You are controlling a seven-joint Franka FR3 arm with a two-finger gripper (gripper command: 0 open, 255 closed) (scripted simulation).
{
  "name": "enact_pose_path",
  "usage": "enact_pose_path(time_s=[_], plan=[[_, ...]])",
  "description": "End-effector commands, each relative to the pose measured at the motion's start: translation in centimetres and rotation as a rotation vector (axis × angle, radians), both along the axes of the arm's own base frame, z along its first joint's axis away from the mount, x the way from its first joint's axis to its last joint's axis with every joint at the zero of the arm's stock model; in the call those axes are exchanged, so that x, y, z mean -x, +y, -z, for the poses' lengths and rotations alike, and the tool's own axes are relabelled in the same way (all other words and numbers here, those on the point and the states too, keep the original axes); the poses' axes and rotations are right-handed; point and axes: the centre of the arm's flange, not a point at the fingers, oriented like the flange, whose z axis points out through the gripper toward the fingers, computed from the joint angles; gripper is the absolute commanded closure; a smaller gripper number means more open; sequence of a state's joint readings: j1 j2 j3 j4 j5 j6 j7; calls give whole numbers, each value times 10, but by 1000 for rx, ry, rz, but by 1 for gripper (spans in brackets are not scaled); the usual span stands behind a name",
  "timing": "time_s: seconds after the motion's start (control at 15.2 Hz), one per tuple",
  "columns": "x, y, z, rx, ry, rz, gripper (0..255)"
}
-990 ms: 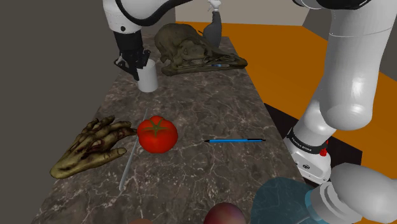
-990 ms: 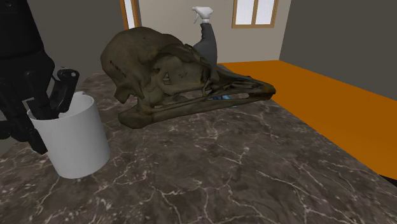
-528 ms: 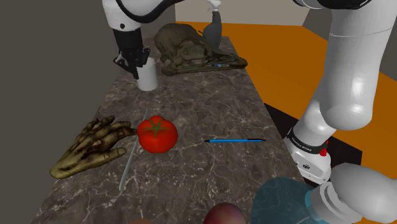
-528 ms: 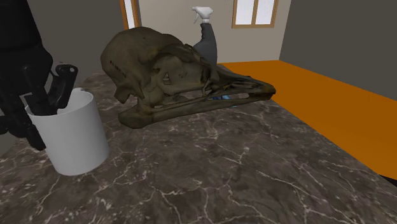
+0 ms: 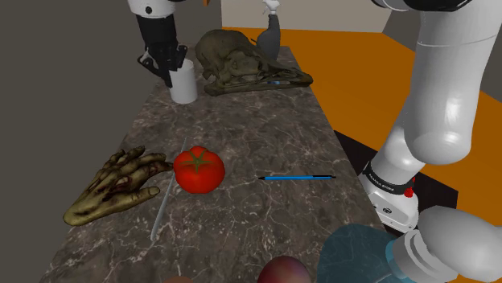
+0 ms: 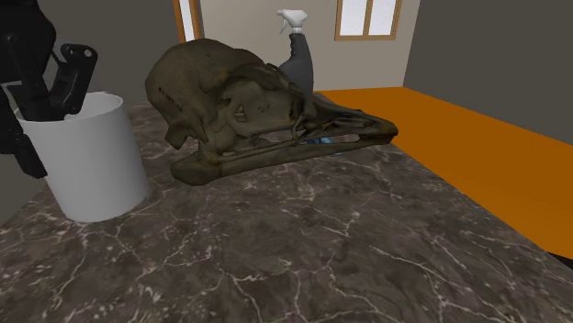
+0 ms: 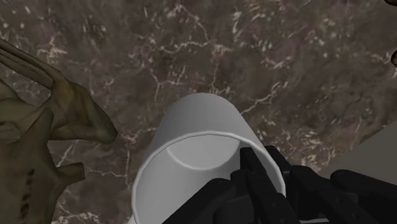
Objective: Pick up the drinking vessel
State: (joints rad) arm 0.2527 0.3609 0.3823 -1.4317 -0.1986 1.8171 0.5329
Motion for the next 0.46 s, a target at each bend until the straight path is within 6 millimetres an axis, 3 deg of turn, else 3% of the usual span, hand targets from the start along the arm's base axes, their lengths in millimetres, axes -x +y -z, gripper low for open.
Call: enact_pose_path(time_s=[0.0, 0.26, 0.4], plan=[[0, 1, -11, 0, 0, 0, 255], [0, 1, -33, 0, 0, 0, 255], [0, 1, -33, 0, 0, 0, 255]])
